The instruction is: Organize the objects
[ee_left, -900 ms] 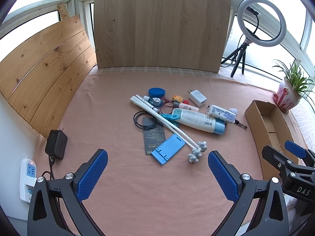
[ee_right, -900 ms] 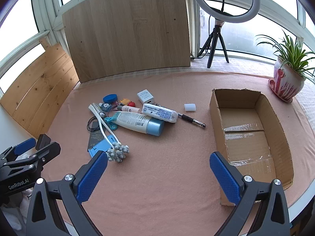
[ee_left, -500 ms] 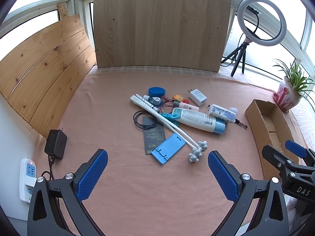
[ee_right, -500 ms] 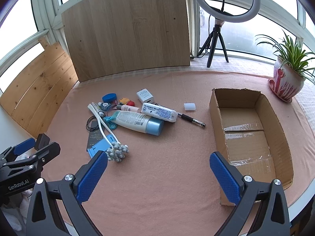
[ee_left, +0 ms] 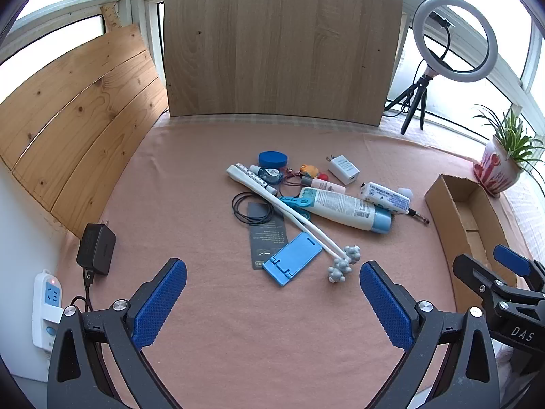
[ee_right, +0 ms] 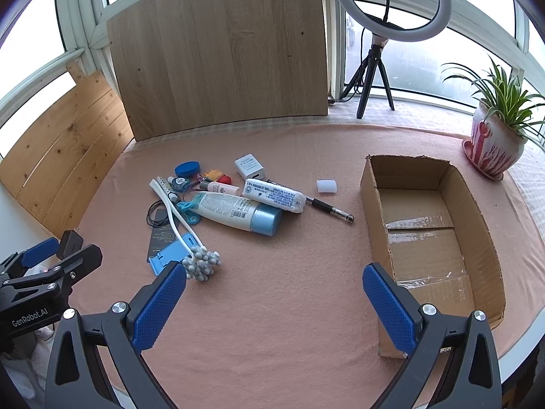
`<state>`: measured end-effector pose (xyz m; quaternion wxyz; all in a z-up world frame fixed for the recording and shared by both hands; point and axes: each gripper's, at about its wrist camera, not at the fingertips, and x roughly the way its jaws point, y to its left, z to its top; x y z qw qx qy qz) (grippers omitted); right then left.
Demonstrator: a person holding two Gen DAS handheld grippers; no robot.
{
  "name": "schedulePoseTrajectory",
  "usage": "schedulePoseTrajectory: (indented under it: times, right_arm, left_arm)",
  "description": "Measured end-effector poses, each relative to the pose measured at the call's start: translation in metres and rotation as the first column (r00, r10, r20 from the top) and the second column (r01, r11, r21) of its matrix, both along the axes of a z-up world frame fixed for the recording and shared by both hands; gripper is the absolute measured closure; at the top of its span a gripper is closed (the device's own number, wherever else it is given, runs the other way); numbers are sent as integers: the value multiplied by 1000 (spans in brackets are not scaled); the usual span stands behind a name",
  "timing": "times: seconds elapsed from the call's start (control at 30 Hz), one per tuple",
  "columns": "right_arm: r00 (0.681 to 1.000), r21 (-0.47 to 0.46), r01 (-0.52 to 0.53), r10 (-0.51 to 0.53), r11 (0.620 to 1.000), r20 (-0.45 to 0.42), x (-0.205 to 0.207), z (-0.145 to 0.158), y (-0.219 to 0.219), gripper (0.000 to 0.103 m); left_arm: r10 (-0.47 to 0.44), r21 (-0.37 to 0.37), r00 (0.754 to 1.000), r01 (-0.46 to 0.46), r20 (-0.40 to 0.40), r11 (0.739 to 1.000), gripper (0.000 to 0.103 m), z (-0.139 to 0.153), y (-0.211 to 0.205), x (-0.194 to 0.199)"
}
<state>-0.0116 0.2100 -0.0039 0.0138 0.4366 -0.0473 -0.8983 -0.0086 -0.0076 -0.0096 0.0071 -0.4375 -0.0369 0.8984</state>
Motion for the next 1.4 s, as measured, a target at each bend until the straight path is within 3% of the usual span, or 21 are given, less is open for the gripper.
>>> schedulePoseTrajectory:
  times: [1.4]
  right_arm:
    - [1000,-4,-4,4,1000,17,2,-3,-1,1]
  left_arm:
    - [31,-5,999,-31,-5,999,0,2,7,2]
